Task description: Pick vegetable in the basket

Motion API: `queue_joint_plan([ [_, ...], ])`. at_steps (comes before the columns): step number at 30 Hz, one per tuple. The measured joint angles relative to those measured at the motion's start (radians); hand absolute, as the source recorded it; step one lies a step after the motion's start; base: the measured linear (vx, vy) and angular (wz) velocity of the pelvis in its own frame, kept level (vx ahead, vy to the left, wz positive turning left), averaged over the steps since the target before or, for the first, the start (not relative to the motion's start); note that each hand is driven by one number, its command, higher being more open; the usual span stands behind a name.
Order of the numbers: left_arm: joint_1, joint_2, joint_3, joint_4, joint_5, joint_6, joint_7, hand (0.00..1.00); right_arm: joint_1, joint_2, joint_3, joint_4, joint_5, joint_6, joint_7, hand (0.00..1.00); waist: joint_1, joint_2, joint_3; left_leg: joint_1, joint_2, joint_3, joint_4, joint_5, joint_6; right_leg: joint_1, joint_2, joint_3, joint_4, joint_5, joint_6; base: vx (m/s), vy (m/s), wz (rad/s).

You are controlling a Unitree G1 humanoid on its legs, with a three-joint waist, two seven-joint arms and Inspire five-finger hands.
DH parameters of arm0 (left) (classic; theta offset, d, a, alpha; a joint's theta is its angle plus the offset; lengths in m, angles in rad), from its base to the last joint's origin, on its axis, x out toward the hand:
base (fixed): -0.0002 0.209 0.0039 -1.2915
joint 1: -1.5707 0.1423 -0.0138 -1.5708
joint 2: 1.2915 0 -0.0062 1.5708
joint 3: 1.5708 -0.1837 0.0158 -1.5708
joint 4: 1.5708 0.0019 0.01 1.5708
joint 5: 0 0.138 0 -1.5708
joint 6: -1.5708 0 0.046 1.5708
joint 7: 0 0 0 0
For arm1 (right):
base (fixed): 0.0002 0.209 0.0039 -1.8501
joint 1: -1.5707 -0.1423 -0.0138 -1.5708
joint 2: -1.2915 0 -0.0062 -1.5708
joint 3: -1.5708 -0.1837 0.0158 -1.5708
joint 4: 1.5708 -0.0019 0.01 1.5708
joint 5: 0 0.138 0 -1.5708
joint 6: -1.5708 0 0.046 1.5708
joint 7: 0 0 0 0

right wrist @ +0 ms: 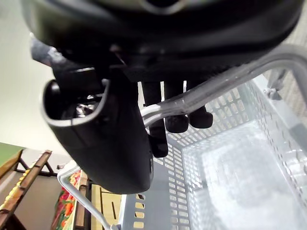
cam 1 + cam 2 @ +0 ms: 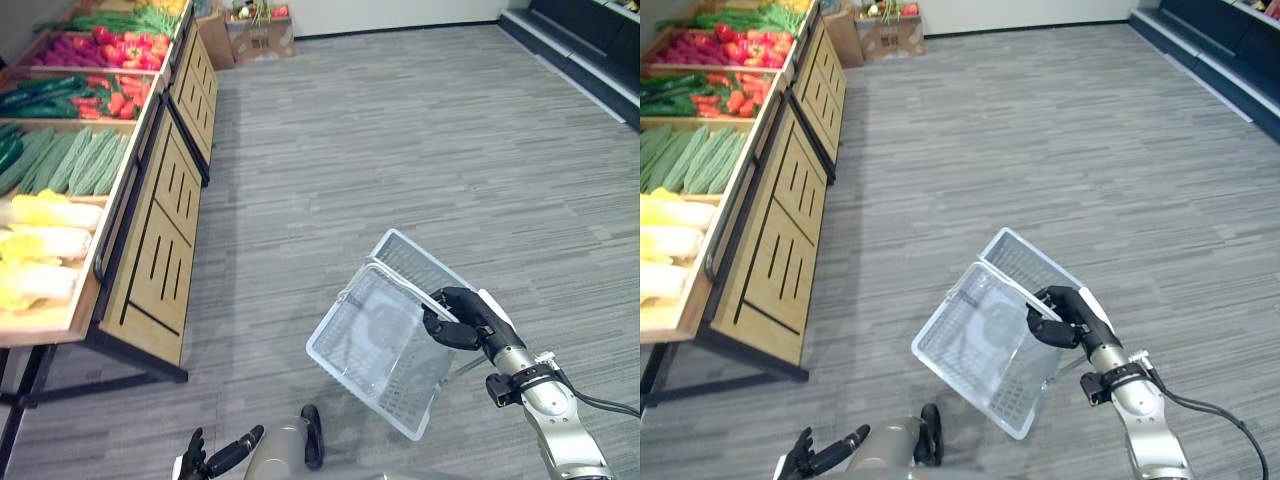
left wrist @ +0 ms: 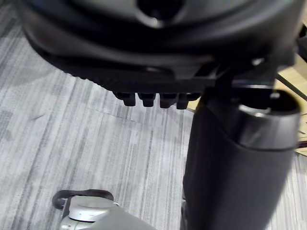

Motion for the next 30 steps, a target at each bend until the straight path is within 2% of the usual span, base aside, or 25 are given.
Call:
queue_joint_plan([
  [2, 0.001, 0.002, -0.004, 0.006, 0.000, 0.001, 0.001, 1.00, -0.002, 0.000, -0.006, -0.005, 0.001, -0.011, -0.002, 0.00, -0.008, -0.008, -0.029, 0.031, -0.027, 0.001, -0.057, -0.038, -0.018, -0.089, -0.009, -0.003, 0.181, 0.001, 0.002, 0.21, 0.093, 0.10],
  [3, 0.001, 0.012, -0.012, 0.010, 0.001, 0.003, 0.002, 1.00, -0.005, 0.001, -0.006, -0.004, 0.001, -0.012, -0.004, 0.00, -0.012, -0.044, -0.030, 0.066, -0.065, 0.002, -0.097, -0.044, -0.008, -0.189, -0.035, -0.001, 0.391, 0.043, 0.063, 0.25, 0.046, 0.31],
  [4, 0.001, 0.030, -0.014, 0.018, 0.001, 0.008, -0.001, 1.00, -0.007, 0.001, -0.006, -0.003, -0.002, -0.011, -0.004, 0.00, -0.024, -0.071, -0.015, 0.111, -0.099, -0.017, -0.113, -0.060, 0.013, -0.275, -0.056, -0.008, 0.588, 0.194, 0.086, 0.26, 0.023, 0.43],
  [5, 0.002, 0.037, -0.017, 0.028, 0.001, 0.012, 0.000, 1.00, -0.006, 0.000, -0.006, -0.001, -0.004, -0.011, -0.004, 0.00, -0.034, -0.071, -0.013, 0.133, -0.109, -0.034, -0.117, -0.071, 0.017, -0.308, -0.056, -0.016, 0.658, 0.314, 0.069, 0.37, -0.012, 0.55],
  [6, 0.000, 0.045, -0.029, 0.044, 0.002, 0.018, 0.002, 1.00, -0.007, -0.001, -0.005, -0.001, -0.007, -0.011, -0.004, 0.00, -0.049, -0.063, -0.006, 0.167, -0.103, -0.056, -0.113, -0.098, 0.027, -0.398, -0.051, -0.017, 0.823, 0.326, 0.023, 0.32, 0.003, 0.38],
  [7, -0.004, 0.044, -0.032, 0.047, 0.002, 0.026, 0.008, 1.00, -0.017, -0.002, -0.005, -0.003, -0.007, -0.011, -0.004, 0.00, -0.048, -0.045, 0.006, 0.184, -0.083, -0.064, -0.084, -0.123, 0.024, -0.511, -0.044, -0.045, 0.935, 0.201, -0.036, 0.32, 0.015, 0.29],
  [8, -0.008, 0.043, -0.032, 0.049, 0.001, 0.031, 0.009, 1.00, -0.023, 0.001, -0.005, -0.003, -0.006, -0.011, -0.004, 0.00, -0.049, -0.032, 0.016, 0.198, -0.072, -0.076, -0.075, -0.132, 0.026, -0.552, -0.043, -0.064, 0.948, 0.162, -0.055, 0.25, 0.038, 0.31],
  [9, -0.017, 0.045, -0.027, 0.048, 0.000, 0.037, 0.007, 1.00, -0.025, 0.009, -0.004, -0.006, -0.006, -0.011, -0.006, 0.00, -0.056, -0.016, 0.027, 0.229, -0.054, -0.106, -0.073, -0.134, 0.025, -0.610, -0.035, -0.095, 0.901, 0.116, -0.056, 0.31, 0.016, 0.60],
  [10, -0.018, 0.047, -0.005, 0.033, 0.000, 0.037, 0.000, 1.00, -0.024, 0.017, 0.000, -0.009, -0.006, -0.011, -0.013, 0.00, -0.069, -0.010, 0.031, 0.255, -0.039, -0.145, -0.073, -0.134, 0.025, -0.641, -0.022, -0.105, 0.786, 0.090, -0.044, 0.38, -0.042, 0.74],
  [11, -0.017, 0.048, 0.004, 0.025, 0.000, 0.035, -0.002, 1.00, -0.023, 0.024, 0.000, -0.012, -0.005, -0.011, -0.022, 0.00, -0.074, -0.009, 0.032, 0.267, -0.033, -0.162, -0.074, -0.136, 0.022, -0.646, -0.016, -0.105, 0.707, 0.084, -0.034, 0.39, -0.115, 0.89],
  [13, -0.017, 0.047, 0.020, -0.006, 0.002, 0.027, -0.010, 1.00, -0.018, 0.037, -0.001, -0.047, -0.003, -0.011, -0.055, 0.00, -0.074, -0.012, 0.030, 0.305, -0.008, -0.206, -0.062, -0.189, -0.010, -0.636, -0.012, -0.104, 0.351, 0.086, -0.017, 0.37, -0.176, 0.78],
  [14, -0.018, 0.044, 0.023, -0.009, 0.002, 0.027, -0.011, 1.00, -0.017, 0.039, -0.001, -0.059, -0.001, -0.012, -0.058, 0.00, -0.074, -0.013, 0.030, 0.309, -0.002, -0.220, -0.049, -0.214, -0.025, -0.628, -0.011, -0.099, 0.264, 0.096, -0.003, 0.34, -0.218, 0.68],
  [15, -0.016, 0.043, 0.023, -0.013, 0.003, 0.029, -0.010, 1.00, -0.011, 0.051, 0.000, -0.083, -0.001, -0.013, -0.060, 0.00, -0.072, -0.024, 0.023, 0.312, 0.001, -0.244, -0.016, -0.266, -0.054, -0.603, -0.017, -0.074, 0.106, 0.117, 0.020, 0.27, -0.205, 0.57],
  [16, -0.014, 0.042, 0.023, -0.014, 0.002, 0.035, -0.009, 1.00, -0.004, 0.057, -0.001, -0.097, -0.001, -0.014, -0.060, 0.00, -0.071, -0.027, 0.021, 0.315, 0.001, -0.253, 0.000, -0.291, -0.069, -0.589, -0.022, -0.062, 0.046, 0.131, 0.029, 0.42, -0.372, 0.75],
  [17, -0.010, 0.037, 0.029, -0.013, 0.003, 0.055, -0.008, 1.00, 0.016, 0.068, -0.001, -0.119, -0.001, -0.015, -0.060, 0.00, -0.065, -0.038, 0.008, 0.332, 0.009, -0.288, 0.032, -0.349, -0.098, -0.556, -0.022, -0.056, 0.009, 0.250, 0.049, 0.37, -0.348, 0.58],
  [19, -0.014, -0.020, 0.031, -0.012, 0.011, 0.074, -0.006, 1.00, 0.025, 0.062, -0.010, -0.130, -0.001, -0.015, -0.060, 0.00, -0.051, 0.017, -0.013, 0.338, 0.060, -0.319, 0.019, -0.358, -0.115, -0.559, 0.012, -0.110, 0.055, 0.208, 0.015, 0.42, -0.348, 0.59],
  [20, -0.018, -0.046, 0.031, -0.014, 0.025, 0.079, -0.006, 1.00, 0.025, 0.061, -0.018, -0.143, -0.002, -0.013, -0.060, 0.00, -0.048, 0.030, -0.019, 0.345, 0.079, -0.330, -0.008, -0.338, -0.137, -0.575, 0.015, -0.137, 0.098, 0.167, 0.003, 0.39, -0.275, 0.51],
  [23, -0.018, -0.051, 0.049, -0.013, 0.028, 0.093, -0.001, 1.00, 0.024, 0.059, -0.024, -0.164, -0.003, -0.002, -0.060, 0.00, -0.040, 0.025, -0.021, 0.370, 0.098, -0.332, -0.017, -0.283, -0.160, -0.569, 0.014, -0.171, 0.173, 0.086, -0.021, 0.35, -0.274, 0.39],
  [25, -0.018, -0.062, 0.079, -0.011, 0.029, 0.093, 0.000, 1.00, 0.020, 0.053, -0.024, -0.167, -0.001, 0.004, -0.060, 0.00, -0.034, 0.024, -0.021, 0.297, 0.105, -0.332, 0.177, -0.215, -0.153, -0.511, 0.016, -0.204, 0.169, 0.039, -0.040, 0.35, -0.337, 0.33],
  [26, -0.016, -0.065, 0.080, -0.013, 0.030, 0.092, 0.002, 1.00, 0.020, 0.051, -0.024, -0.169, -0.001, 0.009, -0.059, 0.00, -0.034, 0.027, -0.022, 0.263, 0.109, -0.328, 0.262, -0.185, -0.139, -0.489, 0.024, -0.212, 0.157, 0.034, -0.044, 0.36, -0.337, 0.26],
  [27, -0.009, -0.072, 0.079, -0.013, 0.031, 0.092, 0.007, 1.00, 0.021, 0.043, -0.025, -0.171, -0.001, 0.019, -0.057, 0.00, -0.025, 0.038, -0.022, 0.198, 0.135, -0.318, 0.413, -0.104, -0.118, -0.439, 0.045, -0.229, 0.125, 0.027, -0.055, 0.34, -0.267, 0.18],
  [28, -0.007, -0.068, 0.077, -0.012, 0.029, 0.090, 0.007, 1.00, 0.023, 0.044, -0.028, -0.170, -0.002, 0.024, -0.056, 0.00, -0.016, 0.030, -0.018, 0.149, 0.153, -0.297, 0.519, -0.111, -0.117, -0.395, 0.048, -0.241, 0.115, 0.008, -0.072, 0.27, -0.176, 0.20],
  [30, -0.007, -0.056, 0.077, -0.012, 0.021, 0.079, 0.008, 1.00, 0.026, 0.044, -0.035, -0.164, -0.003, 0.025, -0.056, 0.00, -0.017, 0.011, -0.011, 0.089, 0.170, -0.225, 0.552, -0.145, -0.099, -0.332, 0.031, -0.276, 0.093, -0.011, -0.084, 0.21, -0.102, 0.47],
])
